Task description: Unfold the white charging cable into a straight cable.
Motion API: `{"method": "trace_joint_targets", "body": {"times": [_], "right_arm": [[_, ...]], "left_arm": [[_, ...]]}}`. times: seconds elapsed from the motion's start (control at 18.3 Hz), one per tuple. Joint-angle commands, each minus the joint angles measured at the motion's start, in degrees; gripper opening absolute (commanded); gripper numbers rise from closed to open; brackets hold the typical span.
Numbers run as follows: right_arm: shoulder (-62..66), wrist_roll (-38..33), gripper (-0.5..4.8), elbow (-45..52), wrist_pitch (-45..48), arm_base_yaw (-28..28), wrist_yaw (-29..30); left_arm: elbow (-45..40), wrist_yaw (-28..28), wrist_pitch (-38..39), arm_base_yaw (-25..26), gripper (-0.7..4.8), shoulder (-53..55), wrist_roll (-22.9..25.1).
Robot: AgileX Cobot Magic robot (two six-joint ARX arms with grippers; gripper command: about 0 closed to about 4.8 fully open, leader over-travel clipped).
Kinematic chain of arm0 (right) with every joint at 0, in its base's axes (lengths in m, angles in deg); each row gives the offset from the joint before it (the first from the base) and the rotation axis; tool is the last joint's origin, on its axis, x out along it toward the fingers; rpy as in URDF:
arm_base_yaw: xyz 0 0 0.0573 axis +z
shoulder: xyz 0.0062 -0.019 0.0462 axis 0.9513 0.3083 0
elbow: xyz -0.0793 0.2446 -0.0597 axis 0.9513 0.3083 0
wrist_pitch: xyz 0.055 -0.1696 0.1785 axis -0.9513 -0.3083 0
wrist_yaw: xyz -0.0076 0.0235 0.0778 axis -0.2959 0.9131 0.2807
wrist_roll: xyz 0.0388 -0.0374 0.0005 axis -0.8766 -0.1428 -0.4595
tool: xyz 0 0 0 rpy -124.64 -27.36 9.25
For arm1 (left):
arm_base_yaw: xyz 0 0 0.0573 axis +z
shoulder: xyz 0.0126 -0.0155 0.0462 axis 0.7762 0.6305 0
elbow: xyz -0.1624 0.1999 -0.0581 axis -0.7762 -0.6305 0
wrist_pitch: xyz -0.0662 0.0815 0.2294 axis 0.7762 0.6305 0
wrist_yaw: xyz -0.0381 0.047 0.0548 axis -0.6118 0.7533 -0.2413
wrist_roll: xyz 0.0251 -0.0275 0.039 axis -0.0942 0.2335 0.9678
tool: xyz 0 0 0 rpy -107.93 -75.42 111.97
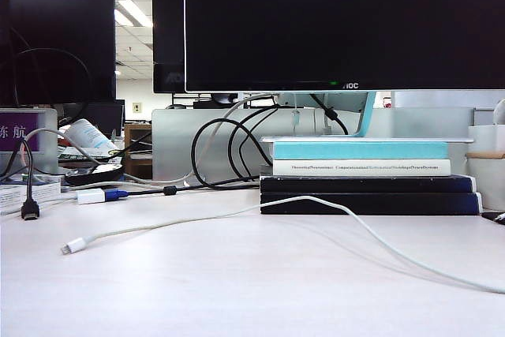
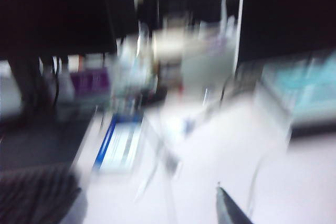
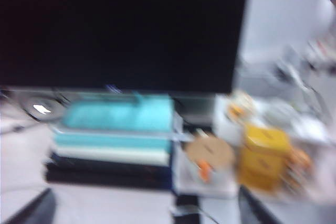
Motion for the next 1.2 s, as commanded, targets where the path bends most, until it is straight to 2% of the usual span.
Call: {"method": "trace_joint_targets", "body": {"times": [0.05,0.11,0.16,0.22,0.27,0.33,0.38,0.49,0.55,0.66,0.71,0.82,0.99,1.1,1.15,1.2], "right_arm": [[-5.5,-0.2,3.13,7.3,10.5,-0.1,6.2],[-7.4,-0.8,2.76,11.0,14.4,-0.1,6.9],[-9.1,-1.9,2.09,14.6,18.2,-0.2,7.8],[-10.2,-5.0,1.11,18.6,22.8,-0.1,8.8],[-10.2,-7.4,0.35,21.0,25.0,-0.1,8.8],[-9.9,-9.0,-0.06,24.3,28.2,-0.1,11.0],[-9.9,-9.0,-0.06,26.4,31.1,0.0,13.2],[-9.9,-9.0,-0.06,29.3,33.4,-0.2,11.2],[-9.9,-9.2,-0.06,30.5,34.3,-0.2,11.2],[-9.9,-10.1,-0.06,34.3,34.7,-0.1,11.1],[-9.9,-10.5,-0.06,37.0,36.3,-0.1,11.1],[-9.9,-13.7,-0.06,39.0,41.7,-0.1,10.5],[-9.9,-13.6,-0.06,40.7,42.7,-0.1,7.2],[-9.9,-14.4,-0.06,43.3,43.7,0.0,7.0],[-9.9,-17.2,-0.06,45.5,44.1,0.0,7.0],[-9.9,-20.1,-0.06,47.7,44.0,0.0,6.6]], "left_arm": [[-7.9,-6.7,-14.3,0.0,2.75,-6.6,1.9],[-10.3,-8.7,-17.0,0.2,2.71,-6.5,2.5],[-12.8,-9.6,-19.6,0.2,2.71,-5.5,2.6],[-16.7,-12.6,-24.4,0.4,2.71,-5.1,2.6],[-20.0,-15.8,-29.3,0.4,2.71,-4.2,2.6],[-25.9,-17.7,-36.8,0.4,2.66,-4.0,2.6],[-30.1,-18.1,-42.0,0.4,2.56,-3.8,2.6],[-36.3,-20.7,-46.8,0.4,1.6,-3.8,2.6],[-38.7,-21.7,-47.7,0.4,1.42,-3.8,2.6],[-45.4,-22.9,-53.6,0.4,1.42,-3.8,2.6],[-50.3,-26.6,-60.1,0.4,1.42,-3.8,1.2],[-55.6,-27.2,-66.7,0.4,1.41,-3.8,-1.6],[-59.6,-21.3,-66.6,0.4,0.82,-3.8,-1.3],[-61.6,-20.6,-66.2,0.4,0.7,-3.8,0.5],[-62.6,-20.3,-63.2,0.4,-0.05,-3.8,3.0],[-63.3,-19.0,-60.7,0.4,-0.06,-3.8,3.0]]}}
